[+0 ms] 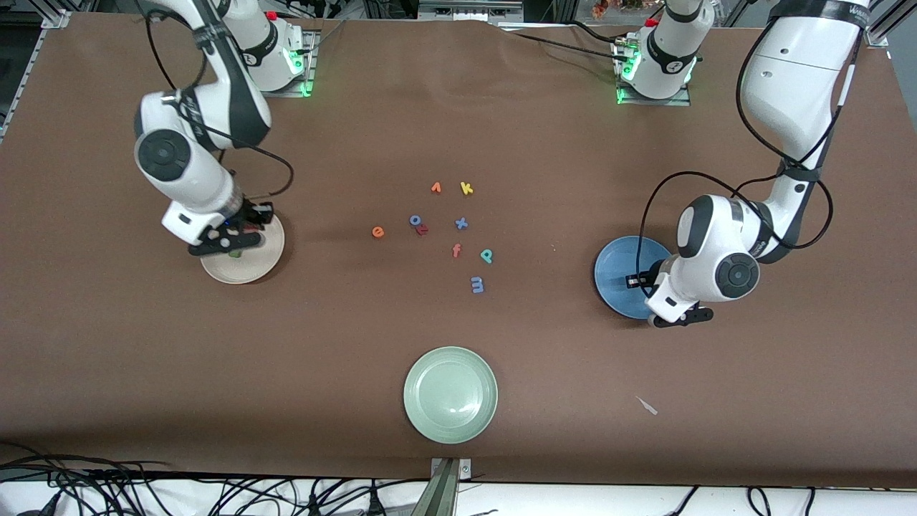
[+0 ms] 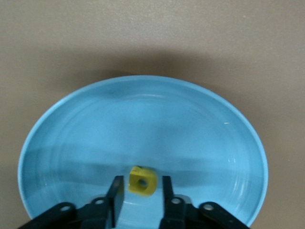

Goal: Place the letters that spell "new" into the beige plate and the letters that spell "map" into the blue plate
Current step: 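Place the pink M on the white plate while the left gripper drops the d, then reach the right gripper to the orange e while the left gripper reaches the p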

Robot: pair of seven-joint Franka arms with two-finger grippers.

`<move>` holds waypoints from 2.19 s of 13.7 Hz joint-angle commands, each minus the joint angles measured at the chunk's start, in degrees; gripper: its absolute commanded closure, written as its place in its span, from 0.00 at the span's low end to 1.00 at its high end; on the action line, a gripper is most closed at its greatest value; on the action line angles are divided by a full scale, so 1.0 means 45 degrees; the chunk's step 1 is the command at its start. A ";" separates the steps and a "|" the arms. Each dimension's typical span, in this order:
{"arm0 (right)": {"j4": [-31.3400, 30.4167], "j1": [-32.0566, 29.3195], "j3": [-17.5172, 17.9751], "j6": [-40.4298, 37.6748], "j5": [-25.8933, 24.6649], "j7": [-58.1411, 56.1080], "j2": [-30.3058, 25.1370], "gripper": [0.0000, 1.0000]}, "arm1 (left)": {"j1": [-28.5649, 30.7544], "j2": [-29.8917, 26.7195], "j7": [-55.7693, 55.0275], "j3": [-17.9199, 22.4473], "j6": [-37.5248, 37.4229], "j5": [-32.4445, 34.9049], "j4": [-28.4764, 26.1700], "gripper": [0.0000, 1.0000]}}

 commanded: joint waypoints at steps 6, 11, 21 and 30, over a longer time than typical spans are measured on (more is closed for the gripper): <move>-0.2176 0.0160 -0.0716 0.2943 0.0180 -0.0764 -0.0145 0.33 | -0.0476 -0.1416 -0.0701 -0.0862 -0.0835 -0.0137 0.0229 0.00; -0.1612 0.0531 0.0823 0.2943 0.0297 0.2412 0.0107 0.30 | -0.2313 -0.1320 -0.0665 -0.1040 -0.0834 -0.0117 0.1008 0.00; 0.1242 0.1624 0.3660 0.4387 0.0570 0.9000 0.3681 0.30 | -0.4752 0.0709 -0.0898 -0.1021 0.1071 0.0919 0.1929 0.00; 0.1165 0.1918 0.3621 0.6126 0.0395 0.9218 0.4835 0.30 | -0.6260 0.1725 -0.5347 -0.0747 0.1997 0.2246 0.2083 0.00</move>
